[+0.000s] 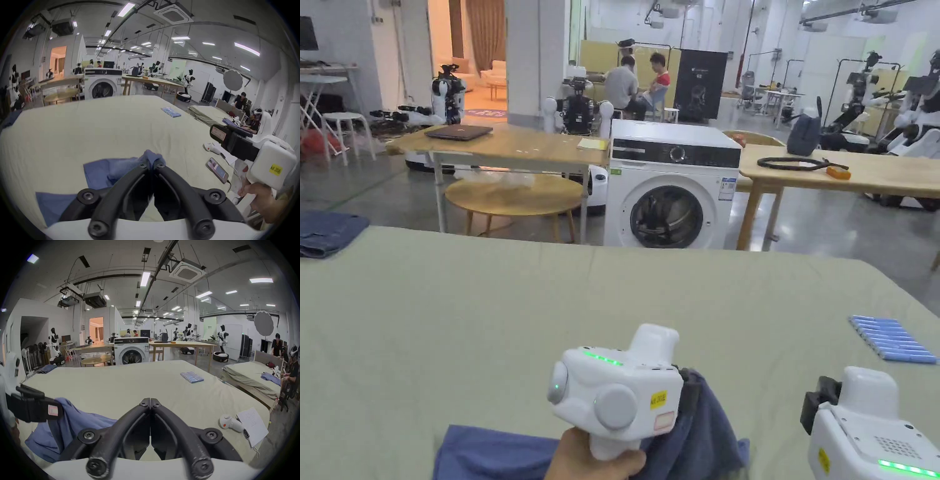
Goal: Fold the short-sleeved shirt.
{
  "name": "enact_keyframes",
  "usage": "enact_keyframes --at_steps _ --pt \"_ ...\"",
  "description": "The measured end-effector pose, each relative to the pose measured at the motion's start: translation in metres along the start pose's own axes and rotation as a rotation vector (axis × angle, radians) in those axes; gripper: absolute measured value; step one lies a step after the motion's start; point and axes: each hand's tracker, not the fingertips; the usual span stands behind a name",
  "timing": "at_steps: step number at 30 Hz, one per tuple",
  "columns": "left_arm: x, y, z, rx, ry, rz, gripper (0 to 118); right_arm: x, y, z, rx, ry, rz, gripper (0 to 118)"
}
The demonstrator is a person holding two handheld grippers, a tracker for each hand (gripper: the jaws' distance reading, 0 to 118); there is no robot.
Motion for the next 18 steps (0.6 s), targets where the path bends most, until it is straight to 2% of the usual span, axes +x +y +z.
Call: enact_keyframes --at_steps 3,4,9,16,18 --pt "-0.006 -0.008 0.002 0.004 0.042 0.035 17 0.007 -0.007 -0.007 -0.015 0.001 -0.006 0" --pt "-0.01 -0.008 0.006 0.012 0.076 0.033 35 0.006 -0.008 -0.007 -0.019 0.006 -0.008 0" --pt "-0.036 -0.008 0.044 0.088 0.143 0.044 37 -0.009 -0.006 -0.002 -0.007 0.045 0.005 0" --pt "-0.076 -0.033 0.113 0.179 0.335 0.016 37 -0.04 0.001 0.007 0.036 0.102 0.025 0" --pt "-0.089 -0.044 0.13 0.192 0.388 0.044 31 -0.049 0.003 0.011 0.044 0.115 0.035 0"
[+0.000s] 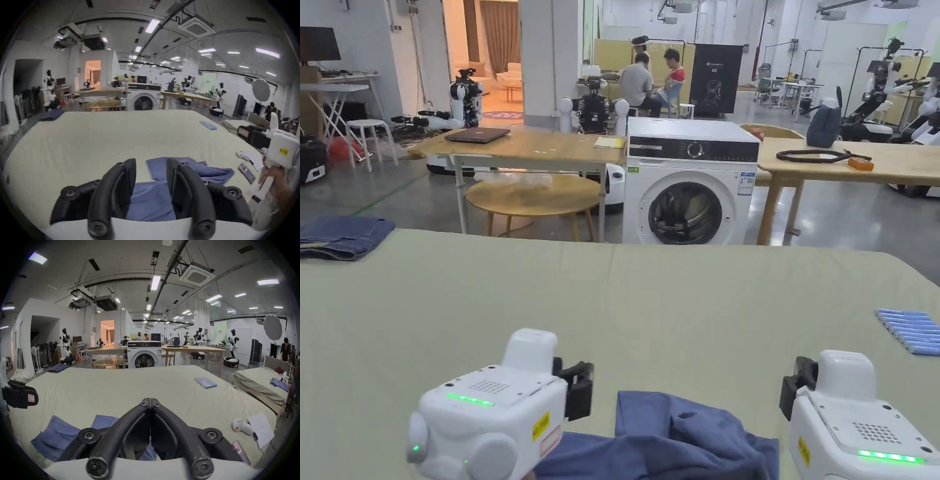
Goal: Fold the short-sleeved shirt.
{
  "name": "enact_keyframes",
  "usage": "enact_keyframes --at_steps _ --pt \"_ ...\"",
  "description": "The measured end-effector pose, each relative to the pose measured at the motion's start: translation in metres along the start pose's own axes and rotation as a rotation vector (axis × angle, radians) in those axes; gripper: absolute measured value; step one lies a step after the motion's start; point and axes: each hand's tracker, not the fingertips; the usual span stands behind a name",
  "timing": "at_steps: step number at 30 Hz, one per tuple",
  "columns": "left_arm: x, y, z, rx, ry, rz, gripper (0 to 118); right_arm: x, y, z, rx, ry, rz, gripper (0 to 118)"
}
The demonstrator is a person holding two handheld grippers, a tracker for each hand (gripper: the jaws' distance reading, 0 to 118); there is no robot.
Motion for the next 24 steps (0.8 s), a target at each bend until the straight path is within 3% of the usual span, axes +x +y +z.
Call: enact_keyframes --at_steps 2,3,11,20,21,22,23,24 --pt "-0.016 -0.008 0.01 0.013 0.043 0.01 7 -0.008 0.0 0.0 0.006 0.017 0.005 0" --pt "-0.024 -0.012 0.014 0.013 0.076 0.012 0 -0.012 0.0 0.0 0.006 0.021 0.01 0" --pt "-0.077 -0.023 0.016 -0.046 0.159 0.114 0 -0.034 -0.007 -0.011 -0.016 0.064 0.018 0" --pt "-0.145 -0.009 -0.076 -0.378 0.102 0.252 0 -0.04 -0.01 -0.023 -0.045 0.074 0.04 0" --pt "-0.15 -0.013 -0.09 -0.422 0.097 0.266 7 -0.039 -0.009 -0.023 -0.047 0.073 0.042 0" --pt "-0.154 -0.015 -0.102 -0.459 0.091 0.283 34 -0.038 -0.01 -0.025 -0.05 0.07 0.043 0" --pt "-0.158 -0.018 -0.112 -0.501 0.092 0.286 48 -0.037 -0.011 -0.026 -0.054 0.067 0.043 0" --pt "-0.16 -0.021 -0.123 -0.536 0.113 0.29 49 -0.035 -0.013 -0.028 -0.059 0.064 0.043 0"
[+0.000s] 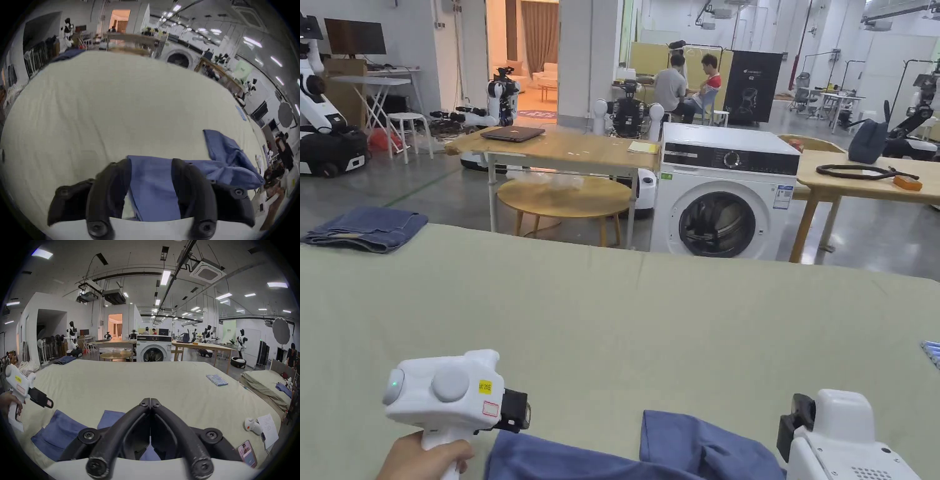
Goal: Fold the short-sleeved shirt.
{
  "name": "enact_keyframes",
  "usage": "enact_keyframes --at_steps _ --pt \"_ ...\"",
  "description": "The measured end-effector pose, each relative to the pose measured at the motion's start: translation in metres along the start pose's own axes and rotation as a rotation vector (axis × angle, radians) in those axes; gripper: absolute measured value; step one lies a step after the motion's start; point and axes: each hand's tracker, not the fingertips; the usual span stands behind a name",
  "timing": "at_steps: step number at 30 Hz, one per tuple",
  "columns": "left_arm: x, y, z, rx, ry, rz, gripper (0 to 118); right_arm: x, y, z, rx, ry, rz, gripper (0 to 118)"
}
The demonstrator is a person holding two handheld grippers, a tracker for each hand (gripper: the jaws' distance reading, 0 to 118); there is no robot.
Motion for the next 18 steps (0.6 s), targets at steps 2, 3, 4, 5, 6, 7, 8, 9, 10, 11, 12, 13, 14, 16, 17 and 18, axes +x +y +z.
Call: enact_keyframes --at_steps 2,3,4,5,6,7,8,9,10,11,12,13,14,16,17,18 --pt "0.001 0.002 -0.018 -0.03 0.033 -0.014 50 0.004 -0.002 -0.002 -0.007 -0.006 -0.002 0" --pt "0.0 0.003 -0.028 -0.052 0.059 -0.019 50 0.005 -0.003 -0.003 -0.011 -0.012 0.001 0" --pt "0.0 0.003 -0.037 -0.078 0.098 -0.027 49 0.007 -0.004 -0.004 -0.016 -0.014 0.004 0" --pt "-0.003 0.008 -0.052 -0.101 0.119 -0.031 49 0.01 -0.006 -0.004 -0.019 -0.017 0.005 0" --pt "-0.004 0.009 -0.063 -0.137 0.122 -0.035 49 0.012 -0.007 -0.005 -0.024 -0.022 0.008 0" --pt "-0.004 0.007 -0.073 -0.175 0.134 -0.035 49 0.014 -0.008 -0.006 -0.03 -0.027 0.011 0" --pt "-0.003 0.006 -0.079 -0.183 0.149 -0.049 49 0.016 -0.009 -0.005 -0.033 -0.03 0.013 0" --pt "0.0 -0.004 -0.074 -0.15 0.165 -0.089 47 0.018 -0.009 -0.005 -0.04 -0.035 0.014 0" --pt "0.005 -0.004 -0.072 -0.144 0.186 -0.117 40 0.021 -0.01 -0.006 -0.046 -0.039 0.013 0" --pt "0.009 -0.004 -0.072 -0.139 0.211 -0.12 40 0.024 -0.011 -0.007 -0.051 -0.041 0.01 0" --pt "0.014 -0.004 -0.073 -0.128 0.203 -0.141 36 0.028 -0.015 -0.011 -0.058 -0.044 0.004 0" --pt "0.019 -0.007 -0.071 -0.112 0.212 -0.186 28 0.031 -0.016 -0.014 -0.069 -0.049 -0.004 0" --pt "0.022 -0.008 -0.072 -0.096 0.197 -0.209 8 0.035 -0.017 -0.016 -0.08 -0.052 -0.015 0" --pt "0.026 -0.013 -0.071 -0.097 0.211 -0.229 0 0.044 -0.018 -0.024 -0.106 -0.053 -0.044 0" --pt "0.031 -0.022 -0.063 -0.081 0.2 -0.227 0 0.049 -0.018 -0.028 -0.121 -0.046 -0.059 0" --pt "0.031 -0.026 -0.055 -0.066 0.186 -0.214 0 0.054 -0.017 -0.034 -0.139 -0.042 -0.073 0"
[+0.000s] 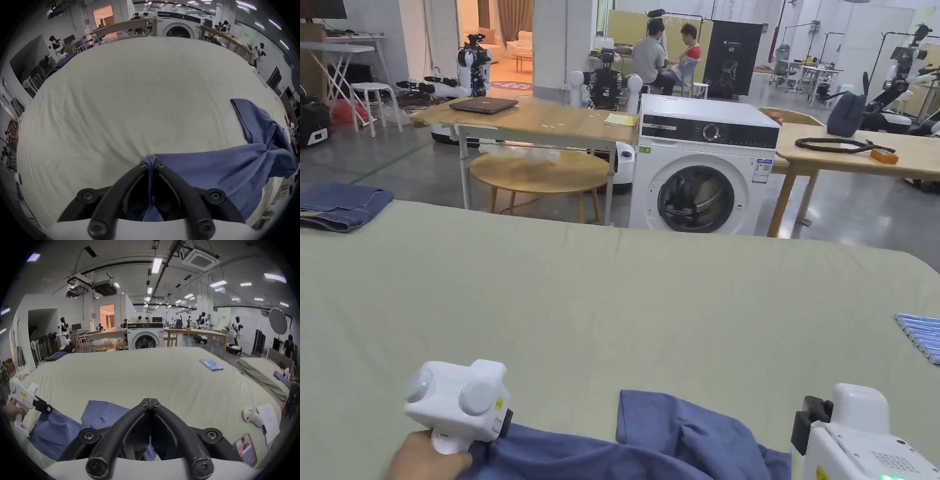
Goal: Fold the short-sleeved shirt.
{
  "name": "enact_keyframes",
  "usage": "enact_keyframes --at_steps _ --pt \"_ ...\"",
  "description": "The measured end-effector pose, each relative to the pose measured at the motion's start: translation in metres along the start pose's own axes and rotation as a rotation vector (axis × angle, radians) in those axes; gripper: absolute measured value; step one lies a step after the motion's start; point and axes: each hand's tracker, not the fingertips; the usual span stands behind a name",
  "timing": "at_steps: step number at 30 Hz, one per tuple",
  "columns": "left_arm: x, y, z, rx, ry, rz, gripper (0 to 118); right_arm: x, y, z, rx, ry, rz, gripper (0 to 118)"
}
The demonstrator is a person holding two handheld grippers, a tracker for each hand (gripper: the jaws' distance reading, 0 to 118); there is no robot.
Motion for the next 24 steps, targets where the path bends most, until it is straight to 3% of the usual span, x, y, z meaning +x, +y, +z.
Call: enact_keyframes --at_steps 2,6,10,11,17,21,22,24 --pt "-0.006 -0.003 0.014 0.052 -0.03 0.049 0 0.01 0.004 -0.014 -0.061 0.02 -0.019 0" --pt "-0.026 -0.009 0.04 0.154 -0.045 0.06 0 0.024 0.005 -0.058 -0.219 0.053 0.023 3" --pt "-0.037 -0.025 0.078 0.208 -0.052 0.101 0 0.022 -0.005 -0.095 -0.409 0.064 0.136 61" --pt "-0.04 -0.027 0.084 0.218 -0.051 0.107 0 0.022 -0.01 -0.103 -0.447 0.063 0.145 65" --pt "-0.051 -0.041 0.091 0.21 -0.046 0.126 0 0.028 -0.042 -0.145 -0.649 0.06 0.12 62" --pt "-0.05 -0.044 0.085 0.194 -0.049 0.135 0 0.021 -0.044 -0.136 -0.62 0.063 0.11 27" --pt "-0.049 -0.046 0.084 0.192 -0.049 0.136 0 0.017 -0.043 -0.132 -0.617 0.064 0.111 6" --pt "-0.047 -0.049 0.088 0.19 -0.052 0.137 0 0.016 -0.043 -0.13 -0.604 0.069 0.115 0"
